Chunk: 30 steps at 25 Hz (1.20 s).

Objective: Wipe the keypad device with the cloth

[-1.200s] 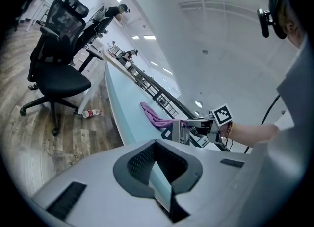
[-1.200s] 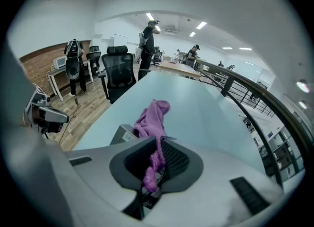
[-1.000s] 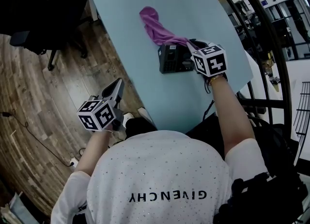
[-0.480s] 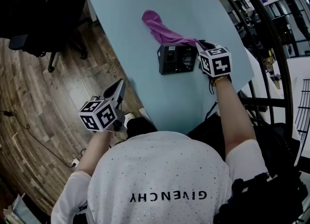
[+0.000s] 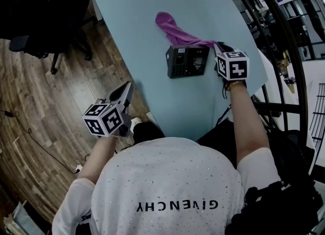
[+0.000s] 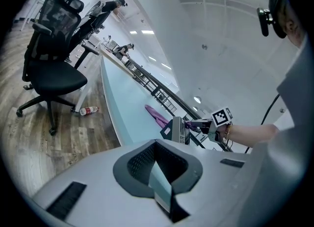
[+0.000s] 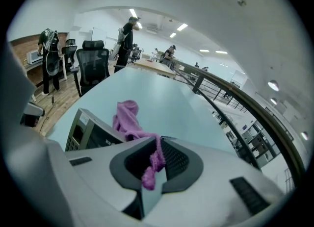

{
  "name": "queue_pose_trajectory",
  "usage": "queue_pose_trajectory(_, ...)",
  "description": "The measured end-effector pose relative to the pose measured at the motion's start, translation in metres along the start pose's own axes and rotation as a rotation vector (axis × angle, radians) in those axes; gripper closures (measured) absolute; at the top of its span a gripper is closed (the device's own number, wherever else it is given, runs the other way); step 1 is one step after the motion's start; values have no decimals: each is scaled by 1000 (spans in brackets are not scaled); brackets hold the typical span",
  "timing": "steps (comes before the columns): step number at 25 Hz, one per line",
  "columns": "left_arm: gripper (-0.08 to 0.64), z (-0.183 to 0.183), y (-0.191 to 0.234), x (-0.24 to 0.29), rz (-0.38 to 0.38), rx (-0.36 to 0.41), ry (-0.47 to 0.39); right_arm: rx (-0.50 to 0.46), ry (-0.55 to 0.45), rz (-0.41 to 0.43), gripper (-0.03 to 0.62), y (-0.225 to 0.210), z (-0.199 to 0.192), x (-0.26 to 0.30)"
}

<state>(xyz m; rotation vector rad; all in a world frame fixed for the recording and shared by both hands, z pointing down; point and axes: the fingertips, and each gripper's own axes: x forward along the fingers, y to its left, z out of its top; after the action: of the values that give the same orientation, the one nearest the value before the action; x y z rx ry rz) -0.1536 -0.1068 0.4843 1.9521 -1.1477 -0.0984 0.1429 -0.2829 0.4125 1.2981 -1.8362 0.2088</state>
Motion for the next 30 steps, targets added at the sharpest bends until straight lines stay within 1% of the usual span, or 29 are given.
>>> queue_pose_trajectory(3,560,0,3,0,11,-1,8,4,-166,11,561,6,40,-13)
queue_pose_trajectory(5,560,3,4,1,14,0,4,-26,-264,43,561,22,71,-22)
queue_pose_trajectory(7,560,4,3,1,12,6,-1,-97,-332,82,561,47,99,-32)
queue_pose_trajectory(10,558,5,0,2,6,18,-2,-250,-409,131,561,91,132,-48)
queue_pose_trajectory(12,560,7,-1,1,6,19,-9,-331,-451,166,561,121,146,-58)
queue_pose_trajectory(14,560,7,-1,0,8,14,-16,-393,-479,207,561,150,149,-64)
queue_pose_trajectory(16,560,3,0,-1,13,4,-16,-443,-480,255,561,176,139,-63)
queue_pose_trajectory(17,558,1,1,-2,15,0,-13,-465,-458,269,561,185,129,-57)
queue_pose_trajectory(18,560,-2,1,-3,15,-3,-10,-487,-422,269,561,190,117,-49)
queue_pose_trajectory(21,560,-4,0,-4,14,2,-5,-543,-316,225,561,189,85,-27)
queue_pose_trajectory(23,560,-3,1,-4,17,2,-7,-531,-281,211,561,184,71,-21)
queue_pose_trajectory(26,558,-2,2,-6,18,3,-9,-500,-271,203,561,180,63,-20)
queue_pose_trajectory(30,560,0,-1,-7,15,9,-16,-513,-268,205,561,184,59,-24)
